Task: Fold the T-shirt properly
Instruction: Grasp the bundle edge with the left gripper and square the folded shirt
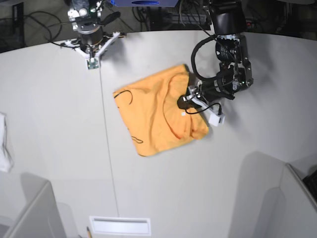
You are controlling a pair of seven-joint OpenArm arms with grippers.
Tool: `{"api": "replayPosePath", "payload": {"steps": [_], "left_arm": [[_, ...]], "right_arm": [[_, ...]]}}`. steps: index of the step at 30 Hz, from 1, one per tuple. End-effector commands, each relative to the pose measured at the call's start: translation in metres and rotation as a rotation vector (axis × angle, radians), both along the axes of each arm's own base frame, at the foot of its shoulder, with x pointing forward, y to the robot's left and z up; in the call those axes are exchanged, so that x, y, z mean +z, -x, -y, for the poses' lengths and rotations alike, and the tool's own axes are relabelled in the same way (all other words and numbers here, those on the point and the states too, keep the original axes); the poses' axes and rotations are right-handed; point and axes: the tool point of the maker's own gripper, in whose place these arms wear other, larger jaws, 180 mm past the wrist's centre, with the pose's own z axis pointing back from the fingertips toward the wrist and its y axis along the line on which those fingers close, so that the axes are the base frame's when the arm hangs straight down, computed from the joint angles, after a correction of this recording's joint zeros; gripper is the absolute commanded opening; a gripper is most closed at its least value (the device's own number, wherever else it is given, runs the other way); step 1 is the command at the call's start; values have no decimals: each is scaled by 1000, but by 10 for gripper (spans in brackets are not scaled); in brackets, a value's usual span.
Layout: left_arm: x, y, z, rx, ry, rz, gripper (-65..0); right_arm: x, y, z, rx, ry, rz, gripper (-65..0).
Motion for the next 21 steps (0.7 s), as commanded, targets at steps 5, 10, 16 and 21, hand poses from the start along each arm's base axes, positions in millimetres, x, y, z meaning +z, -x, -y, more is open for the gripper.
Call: {"api": "replayPosePath", "payload": {"steps": [5, 10, 16, 21], "left_arm": [[-6, 2, 13, -290, -247, 5, -650], [-14, 16, 32, -626, -464, 54, -650], [-9, 7, 48, -937, -732, 191, -650], [4, -7, 73, -1224, -983, 428, -650]], "right_arm": [[10, -6, 34, -74, 53, 47, -650], [13, -4, 65, -232, 70, 60, -650], [14, 9, 101, -402, 99, 56, -650], [11, 22, 127, -522, 121, 45, -650]]}}
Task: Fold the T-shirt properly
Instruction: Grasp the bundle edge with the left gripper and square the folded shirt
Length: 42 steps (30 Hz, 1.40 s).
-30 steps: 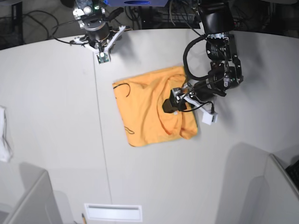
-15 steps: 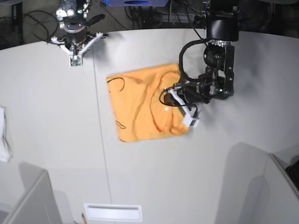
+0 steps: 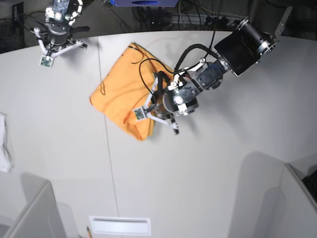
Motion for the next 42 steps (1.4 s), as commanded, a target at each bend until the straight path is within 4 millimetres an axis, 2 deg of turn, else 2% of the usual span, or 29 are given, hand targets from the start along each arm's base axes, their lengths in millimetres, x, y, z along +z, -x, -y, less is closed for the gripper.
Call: {"api": "replayPosePath", "payload": {"steps": [1, 5, 7, 11, 14, 17, 20, 25, 31, 35, 40, 42], "left_arm": [[-9, 3, -17, -77, -89, 8, -650], [-19, 19, -8, -356, -161, 96, -650], [-25, 26, -12, -460, -185, 119, -650], [-24, 32, -6, -619, -148, 118, -650], [-17, 36, 9, -702, -68, 131, -650], [-24, 44, 13, -756, -3, 97, -650], [-33, 38, 9, -784, 26, 89, -650], [-38, 28, 23, -772, 74, 72, -650], [-28, 28, 43, -793, 105, 97, -650], [-21, 26, 48, -806, 116, 118, -650], [-18, 24, 48, -805, 116, 124, -650], [-20, 14, 40, -770, 62, 135, -650]], "right_arm": [[5, -1, 5, -14, 21, 21, -650], [-5, 8, 8, -34, 14, -9, -650], [-12, 12, 5, -36, 2, -29, -650], [-23, 17, 1, -40, -16, -56, -650], [-23, 13, 0, -34, -12, -37, -650], [-35, 16, -3, -26, -15, -44, -650], [-46, 15, -7, -15, -22, -46, -650], [-62, 21, -9, -8, -27, -61, -650], [-59, 19, -8, -4, -21, -47, -650], [-51, 13, -7, -2, -11, -23, -650], [-33, 8, -3, 3, 12, 18, -650], [-21, 7, -1, 7, 28, 40, -650]]}}
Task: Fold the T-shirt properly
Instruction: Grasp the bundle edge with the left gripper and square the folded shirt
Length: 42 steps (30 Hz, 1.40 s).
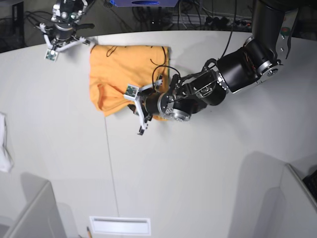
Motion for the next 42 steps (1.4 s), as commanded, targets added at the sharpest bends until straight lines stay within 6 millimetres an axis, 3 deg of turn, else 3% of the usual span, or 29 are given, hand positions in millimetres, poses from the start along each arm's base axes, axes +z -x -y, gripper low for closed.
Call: {"api": "replayPosePath", "payload": {"steps": [1, 4, 16, 19, 27, 33, 36, 38, 42], "left_arm": [[-14, -7, -24, 29, -141, 22, -650], [-1, -20, -26, 124, -135, 22, -650], [20, -28, -13, 110, -85, 47, -650], [31, -34, 1, 104, -60, 67, -650], [42, -43, 6, 98, -48, 95, -638], [51, -48, 15, 92, -30, 110, -308], [61, -54, 23, 118, 12, 111, -183], [77, -63, 34, 153, 71, 114, -143], [112, -84, 42, 228, 183, 132, -130]], "right_arm": [[14, -5, 4, 7, 32, 43, -650], [24, -5, 5, 10, 44, 59, -650], [28, -10, 5, 14, 47, 74, -650], [26, -13, -4, 35, 29, 75, -650], [23, -18, -22, 73, -1, 77, -650], [22, -18, -23, 77, -4, 77, -650], [22, -17, -23, 77, -4, 74, -650], [21, -13, -23, 78, -3, 68, -650], [21, -11, -22, 75, -1, 64, -650]]}}
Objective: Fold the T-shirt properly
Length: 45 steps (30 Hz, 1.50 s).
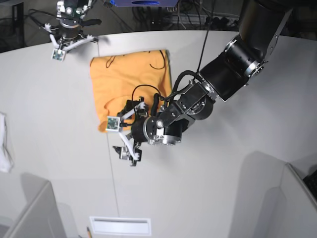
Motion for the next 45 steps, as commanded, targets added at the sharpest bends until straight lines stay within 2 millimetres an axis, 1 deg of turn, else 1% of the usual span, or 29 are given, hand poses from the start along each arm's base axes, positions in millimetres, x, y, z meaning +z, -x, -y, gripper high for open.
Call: {"api": "replayPosePath", "payload": {"steps": [1, 2, 3, 6, 7, 8, 9, 11, 12, 14, 15, 16, 17, 19, 23, 24, 26, 28, 29, 31, 33, 36, 39, 40, 42, 45], "left_arm": [[30, -12, 6, 8, 68, 51, -130], [41, -10, 8, 16, 117, 47, -130], [54, -11, 6, 35, 158, 47, -132], [94, -14, -8, 135, 272, 22, -133], [102, -16, -21, 173, 289, 19, -135], [106, -16, -37, 210, 295, 11, -135], [110, -13, -52, 238, 303, 7, -143], [115, -1, -78, 264, 299, 29, -209], [114, 7, -91, 276, 291, 38, -263], [104, 25, -119, 329, 273, 38, -411], [98, 30, -133, 370, 267, 33, -497], [89, 34, -150, 422, 253, 17, -586], [81, 36, -164, 470, 246, 3, -650], [69, 38, -203, 592, 224, -9, -650], [47, 57, -262, 762, 179, -49, -650], [39, 67, -276, 794, 153, -68, -650], [25, 91, -293, 815, 137, -105, -650], [14, 121, -297, 794, 160, -146, -650], [10, 140, -298, 781, 189, -170, -650], [10, 168, -299, 763, 253, -200, -650], [9, 196, -302, 764, 297, -239, -650], [-5, 237, -321, 823, 232, -324, -650], [-22, 281, -331, 881, 177, -440, -650], [-31, 298, -332, 907, 174, -492, -650], [-51, 332, -326, 947, 162, -602, -650], [-88, 386, -319, 987, 115, -774, -650]], "right_arm": [[8, -2, 5, 2, 25, 28, -650], [8, -2, 4, 4, 25, 28, -650], [9, -2, 4, 4, 25, 29, -650], [19, -2, 6, 8, 36, 47, -650], [23, -1, 7, 10, 42, 52, -650], [28, -2, 8, 11, 48, 62, -650], [31, -2, 9, 15, 56, 66, -650], [34, -1, 14, 20, 73, 66, -650], [37, -1, 24, 20, 97, 65, -650], [40, -1, 34, 11, 120, 67, -650], [42, -1, 38, 8, 129, 70, -650], [43, 0, 41, 3, 135, 68, -650], [43, 1, 44, -3, 142, 67, -650], [48, -1, 53, -20, 161, 79, -650], [57, 4, 79, -30, 227, 70, -650], [59, 4, 83, -20, 239, 65, -650], [60, 15, 95, -12, 271, 30, -650], [62, 30, 104, -17, 297, -6, -650], [64, 41, 112, -27, 314, -30, -650], [66, 56, 120, -36, 335, -63, -650], [64, 75, 123, -34, 343, -115, -650], [60, 95, 126, 14, 353, -190, -650], [32, 122, 115, 58, 295, -326, -650], [23, 133, 107, 65, 265, -374, -650], [4, 154, 87, 89, 197, -470, -650], [-29, 192, 46, 197, 89, -632, -650]]}}
